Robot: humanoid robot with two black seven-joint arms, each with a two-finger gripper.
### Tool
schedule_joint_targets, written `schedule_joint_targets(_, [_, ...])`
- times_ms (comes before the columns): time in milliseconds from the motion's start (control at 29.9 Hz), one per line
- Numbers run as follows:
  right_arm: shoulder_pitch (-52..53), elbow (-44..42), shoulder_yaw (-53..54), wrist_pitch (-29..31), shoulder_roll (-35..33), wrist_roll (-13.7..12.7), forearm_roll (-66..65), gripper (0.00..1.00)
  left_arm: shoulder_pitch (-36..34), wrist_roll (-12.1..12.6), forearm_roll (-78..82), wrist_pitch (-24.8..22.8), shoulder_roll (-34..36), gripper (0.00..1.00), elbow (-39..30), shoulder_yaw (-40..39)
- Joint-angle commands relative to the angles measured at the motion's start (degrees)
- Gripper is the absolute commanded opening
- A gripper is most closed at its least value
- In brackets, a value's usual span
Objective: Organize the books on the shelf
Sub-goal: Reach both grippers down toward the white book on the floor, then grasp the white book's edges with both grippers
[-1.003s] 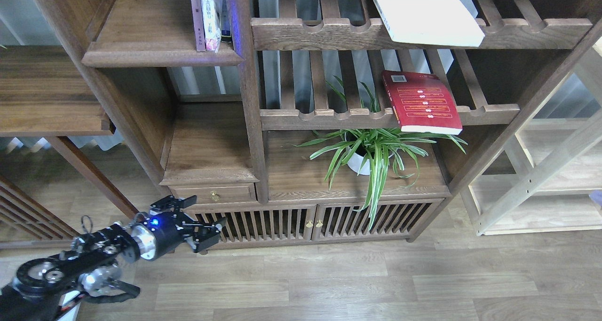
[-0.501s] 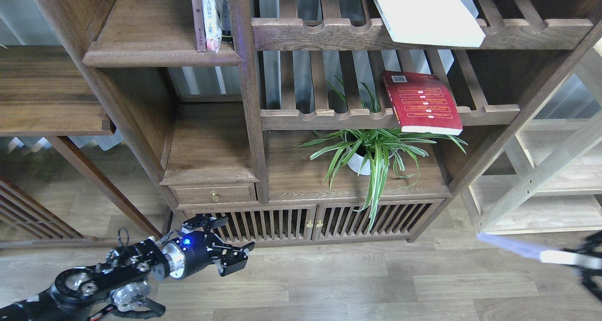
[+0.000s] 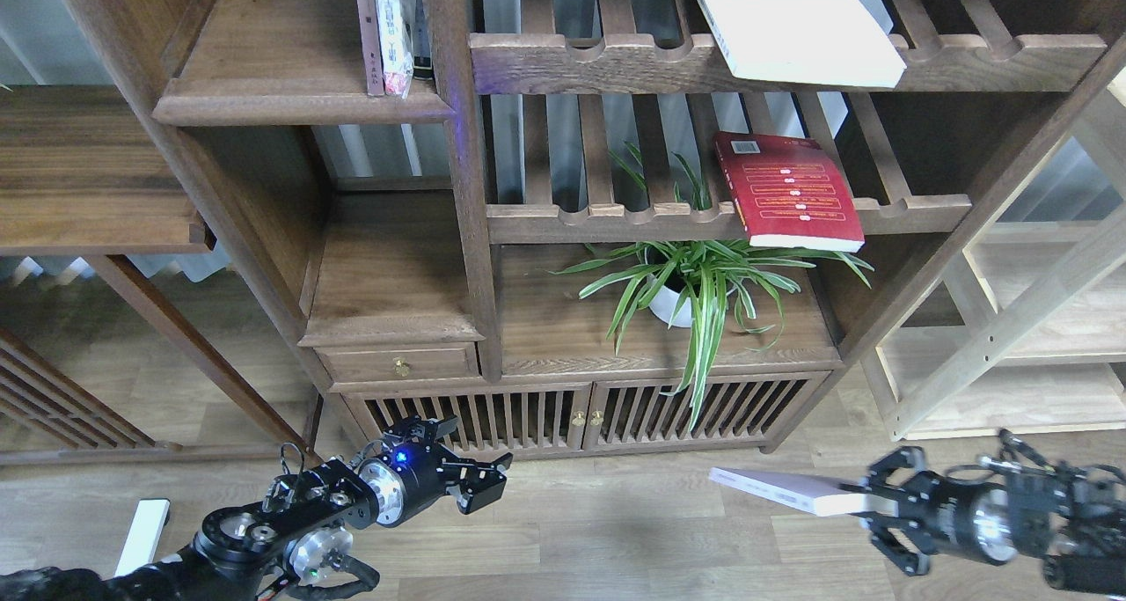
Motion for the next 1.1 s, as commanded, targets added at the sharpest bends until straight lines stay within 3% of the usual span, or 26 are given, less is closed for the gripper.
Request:
schedule_joint_targets(0, [0.08, -2.16, -0.12, 0.40, 4.20, 0.01, 0.91, 0.04, -0.01, -0.44, -0.55, 0.00, -0.52, 1.00, 6.34, -0.18])
schedule_joint_targets(167, [1.40, -3.66, -0.12, 2.07, 6.57, 0.01, 1.52, 0.04, -0.36, -4.30, -8.97, 0.00, -0.52, 1.00, 8.02, -0.88])
schedule_joint_targets(401, [1.58, -8.76, -0.03, 3.74, 11.76, 0.01, 2.05, 0.04, -0.71, -4.40, -12.25, -0.61, -0.52, 1.00, 7.85, 1.22])
schedule_joint_targets(735, [4.74, -9.02, -0.03, 5.67, 15.53, 0.01, 3.02, 0.04, -5.88, -3.97, -6.36, -7.56, -0.52, 1.00, 7.94, 22.04])
schedule_joint_targets(936, [6.67, -9.02, -0.47, 7.61, 18.88, 0.01, 2.93, 0.05, -11.78, -1.42, 1.36, -7.12, -0.52, 1.00, 7.41, 24.26])
schedule_joint_targets(1070, [7.99, -9.02, -0.47, 8.92, 20.81, 0.01, 2.84, 0.05, -13.80, -1.76, 9.36, -7.20, -0.52, 1.00, 7.23, 24.26])
